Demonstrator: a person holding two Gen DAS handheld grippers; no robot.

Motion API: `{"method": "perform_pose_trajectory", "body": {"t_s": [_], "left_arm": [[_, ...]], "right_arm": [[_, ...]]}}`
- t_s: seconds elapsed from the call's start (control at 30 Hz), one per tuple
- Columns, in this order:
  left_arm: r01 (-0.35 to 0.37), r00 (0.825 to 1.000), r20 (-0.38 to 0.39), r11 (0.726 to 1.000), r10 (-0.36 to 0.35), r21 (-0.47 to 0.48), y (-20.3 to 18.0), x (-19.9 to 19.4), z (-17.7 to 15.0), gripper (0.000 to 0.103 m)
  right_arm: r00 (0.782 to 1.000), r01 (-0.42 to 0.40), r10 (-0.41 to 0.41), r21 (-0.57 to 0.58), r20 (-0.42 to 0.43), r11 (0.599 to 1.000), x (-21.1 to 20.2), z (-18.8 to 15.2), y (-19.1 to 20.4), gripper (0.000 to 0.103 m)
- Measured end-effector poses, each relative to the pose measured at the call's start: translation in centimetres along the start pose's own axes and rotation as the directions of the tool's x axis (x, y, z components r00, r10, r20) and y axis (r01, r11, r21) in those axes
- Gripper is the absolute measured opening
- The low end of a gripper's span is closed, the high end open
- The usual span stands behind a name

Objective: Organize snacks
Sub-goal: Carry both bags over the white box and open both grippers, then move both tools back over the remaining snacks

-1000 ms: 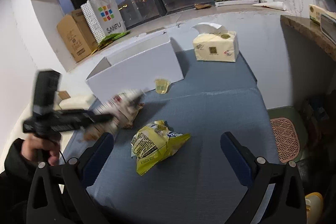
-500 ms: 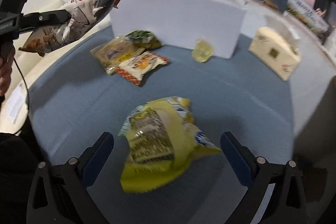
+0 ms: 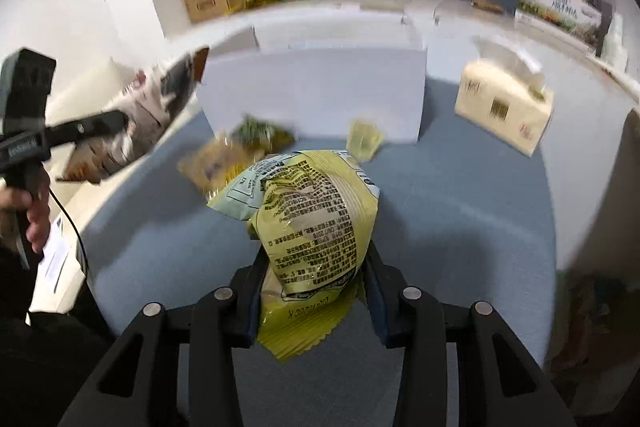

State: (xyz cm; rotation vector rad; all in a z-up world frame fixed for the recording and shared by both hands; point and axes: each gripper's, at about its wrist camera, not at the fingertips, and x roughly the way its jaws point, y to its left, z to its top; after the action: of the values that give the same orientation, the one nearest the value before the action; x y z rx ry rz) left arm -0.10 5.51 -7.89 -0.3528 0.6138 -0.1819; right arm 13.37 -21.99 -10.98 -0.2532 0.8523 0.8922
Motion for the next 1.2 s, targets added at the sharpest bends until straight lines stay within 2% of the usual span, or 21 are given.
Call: {"method": "perform_pose_trajectory", "body": {"t_s": [0.1, 0.2, 0.33, 0.43, 0.6, 0.7, 0.73, 0.77, 0.8, 0.83, 0.87, 0.93, 1.07, 1.2], "left_arm": [[-0.002, 0.999, 0.043, 1.0, 0.001, 0.022, -0.4, -0.5, 1.6, 0.036], [-0.005, 0.996, 0.093, 1.0, 0.002, 0.029, -0.3, -0.9, 4.0, 0.036], [-0.04, 0.986, 0.164, 0.999, 0.034, 0.034, 0.1, -0.5, 8.1, 0.036], [-0.07, 0.979, 0.19, 0.997, 0.067, 0.01, 1.0, 0.8, 11.3, 0.036], [-0.14, 0.977, 0.153, 0.988, 0.147, -0.059, 3.9, 4.8, 15.2, 0.036], [-0.176, 0.978, 0.105, 0.983, 0.18, -0.049, 5.1, 7.0, 16.5, 0.038], [-0.191, 0.978, 0.077, 0.981, 0.193, -0.038, 5.4, 7.7, 16.8, 0.049], [-0.224, 0.974, 0.037, 0.974, 0.225, -0.032, 5.8, 8.6, 17.1, 0.064], [-0.275, 0.961, -0.006, 0.961, 0.275, -0.042, 6.2, 9.4, 17.3, 0.103], [-0.317, 0.949, -0.025, 0.947, 0.316, -0.06, 6.7, 9.8, 17.3, 0.103], [-0.313, 0.95, -0.031, 0.947, 0.311, -0.07, 7.0, 10.0, 17.2, 0.103], [-0.261, 0.965, -0.031, 0.963, 0.259, -0.07, 7.3, 10.1, 16.7, 0.103], [-0.291, 0.957, -0.029, 0.957, 0.29, -0.013, 6.6, 10.4, 16.0, 0.103], [-0.277, 0.961, -0.015, 0.961, 0.276, -0.006, 6.0, 9.8, 15.7, 0.103]], "right_arm": [[0.998, -0.022, 0.02, 0.029, 0.062, 0.999, -1.5, 1.7, -0.2, 0.045], [0.993, -0.01, 0.005, 0.037, 0.118, 0.999, -2.3, 3.8, -0.2, 0.045], [0.981, 0.025, -0.027, 0.016, 0.191, 1.0, -2.7, 8.6, 0.3, 0.045], [0.976, 0.055, -0.052, -0.012, 0.213, 0.998, -1.8, 12.5, 0.8, 0.045], [0.978, 0.064, -0.069, 0.032, 0.199, 0.997, 1.7, 19.2, -0.9, 0.045], [0.98, 0.091, -0.098, 0.047, 0.176, 0.995, 4.5, 22.0, -2.3, 0.048], [0.984, 0.085, -0.092, 0.054, 0.154, 0.995, 5.6, 22.9, -3.0, 0.051], [0.987, 0.092, -0.099, 0.066, 0.123, 0.994, 6.5, 23.4, -3.6, 0.066], [0.991, 0.105, -0.111, 0.079, 0.078, 0.991, 7.6, 24.1, -4.0, 0.078], [0.991, 0.12, -0.125, 0.092, 0.049, 0.988, 8.4, 24.6, -4.4, 0.097], [0.989, 0.132, -0.137, 0.095, 0.05, 0.987, 8.6, 24.7, -4.5, 0.102], [0.984, 0.133, -0.143, 0.093, 0.107, 0.987, 7.7, 24.3, -4.5, 0.103], [0.983, 0.095, -0.112, 0.122, 0.148, 0.988, 6.4, 23.1, -4.8, 0.103], [0.979, 0.068, -0.093, 0.14, 0.183, 0.988, 5.1, 22.0, -4.6, 0.103]]}}
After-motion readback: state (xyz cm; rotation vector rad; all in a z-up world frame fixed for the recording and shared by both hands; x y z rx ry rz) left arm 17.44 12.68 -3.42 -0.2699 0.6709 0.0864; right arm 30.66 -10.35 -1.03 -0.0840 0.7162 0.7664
